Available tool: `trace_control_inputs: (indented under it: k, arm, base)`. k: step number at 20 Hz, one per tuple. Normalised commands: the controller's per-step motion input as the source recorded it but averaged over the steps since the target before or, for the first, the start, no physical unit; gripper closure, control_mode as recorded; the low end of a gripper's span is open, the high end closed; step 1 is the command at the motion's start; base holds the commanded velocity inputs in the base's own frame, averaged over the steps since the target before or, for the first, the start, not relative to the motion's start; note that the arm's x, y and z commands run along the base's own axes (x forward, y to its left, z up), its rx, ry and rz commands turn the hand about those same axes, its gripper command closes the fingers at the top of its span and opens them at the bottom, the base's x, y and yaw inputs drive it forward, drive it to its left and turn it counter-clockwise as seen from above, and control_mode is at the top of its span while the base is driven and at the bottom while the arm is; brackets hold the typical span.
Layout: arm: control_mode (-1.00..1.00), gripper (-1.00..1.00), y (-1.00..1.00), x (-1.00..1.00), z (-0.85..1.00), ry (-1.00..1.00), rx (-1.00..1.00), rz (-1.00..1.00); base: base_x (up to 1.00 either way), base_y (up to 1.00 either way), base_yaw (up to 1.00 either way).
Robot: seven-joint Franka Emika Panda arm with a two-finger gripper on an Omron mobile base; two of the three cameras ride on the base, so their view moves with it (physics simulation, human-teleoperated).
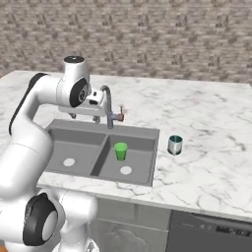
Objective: Move any existing items from the left basin to the right basin for drying. Then move the mug from the counter to the left basin of the sink for washing.
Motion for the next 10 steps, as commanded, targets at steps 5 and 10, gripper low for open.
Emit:
trace_control_inputs:
  k: [5, 10]
  arm:
    - [1.00, -1.00, 0.00, 0.00, 0.00, 0.00, 0.00, 0.00]
    - [1.00, -1.00, 0.00, 0.00, 0.00, 0.00, 0.00, 0.00]
  base:
    - [0.55, -0.39, 0.00]
    - [0.43, -0.12, 0.00]
